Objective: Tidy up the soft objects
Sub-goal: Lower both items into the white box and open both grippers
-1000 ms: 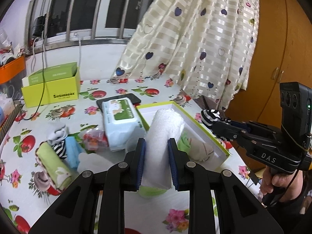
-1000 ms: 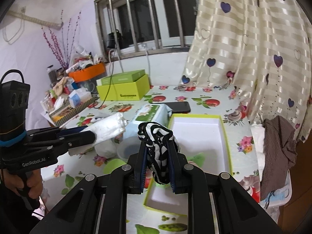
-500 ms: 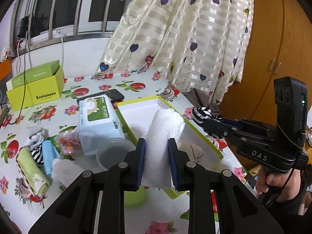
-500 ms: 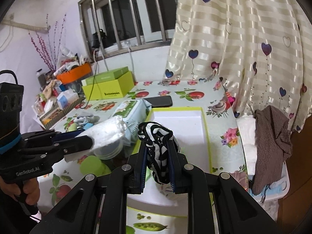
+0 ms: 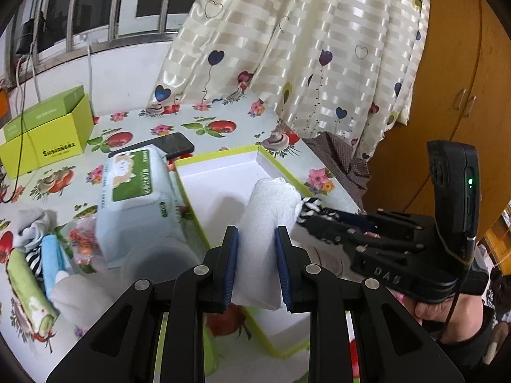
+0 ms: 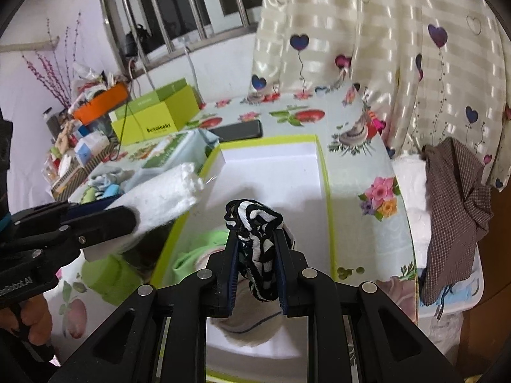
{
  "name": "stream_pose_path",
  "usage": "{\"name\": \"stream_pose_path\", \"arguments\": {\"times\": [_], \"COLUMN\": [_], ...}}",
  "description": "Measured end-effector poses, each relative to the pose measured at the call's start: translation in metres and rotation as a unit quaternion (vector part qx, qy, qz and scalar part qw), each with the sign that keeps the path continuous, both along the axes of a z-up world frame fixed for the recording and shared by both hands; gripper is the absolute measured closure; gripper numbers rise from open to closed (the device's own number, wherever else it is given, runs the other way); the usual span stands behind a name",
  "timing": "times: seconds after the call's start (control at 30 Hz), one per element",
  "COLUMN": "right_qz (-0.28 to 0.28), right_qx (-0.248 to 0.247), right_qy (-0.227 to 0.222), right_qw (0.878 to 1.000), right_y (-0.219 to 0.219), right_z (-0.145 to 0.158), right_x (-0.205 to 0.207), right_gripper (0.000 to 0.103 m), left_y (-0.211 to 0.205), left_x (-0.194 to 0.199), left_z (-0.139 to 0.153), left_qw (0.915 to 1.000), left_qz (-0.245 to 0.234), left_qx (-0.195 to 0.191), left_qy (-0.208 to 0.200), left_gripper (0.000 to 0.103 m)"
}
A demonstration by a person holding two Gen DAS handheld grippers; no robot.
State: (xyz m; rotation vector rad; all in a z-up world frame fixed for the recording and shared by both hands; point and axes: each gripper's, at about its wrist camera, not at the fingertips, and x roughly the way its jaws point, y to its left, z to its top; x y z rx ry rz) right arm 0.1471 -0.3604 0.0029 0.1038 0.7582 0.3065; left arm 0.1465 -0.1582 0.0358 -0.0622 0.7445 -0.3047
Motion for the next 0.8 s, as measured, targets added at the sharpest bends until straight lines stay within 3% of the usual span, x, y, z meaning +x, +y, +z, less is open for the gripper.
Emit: {"name": "stream_pose_path", "arguments": {"times": [0.1,0.17,0.23,0.33,0.57,0.8], "right_qz": [0.000,-0.001,-0.005,-0.009,-0.018,-0.052], "right_qx": [0.000,0.001,-0.001,-0.001,-0.007,0.001], "right_qy": [0.014,0.022,0.028,0.027,0.007,0.002], "right_qw": [1.000,1.000,1.000,1.000,1.000,0.999], "right_y": [-0.003,-0.005,-0.007,-0.008,-0.012,-0.025], "right_z": [-0.008,-0.013,-0.017,-0.017,-0.008,-0.008], "right_x": [0.006,0.009,0.010,0.010,-0.004,-0.009], "right_gripper": [0.081,0.075,0.059,0.050,0.049,0.049], "left_y": [-0.007,-0.011,-0.015,-0.019,-0.021,-0.013], "left_x": [0.012,0.020,0.028,0.036,0.044,0.034], "left_z": [-0.007,-0.013,-0.020,-0.028,-0.038,-0.031], "left_qw": [0.9999,0.9998,0.9995,0.9991,0.9984,0.9987], "left_qz": [0.004,0.006,0.005,0.001,-0.005,-0.008], "left_qx": [0.003,0.007,0.010,0.010,0.006,-0.004], "left_qy": [0.011,0.019,0.029,0.040,0.056,0.050], "left_gripper": [0.078,0.078,0.078,0.078,0.073,0.073]}}
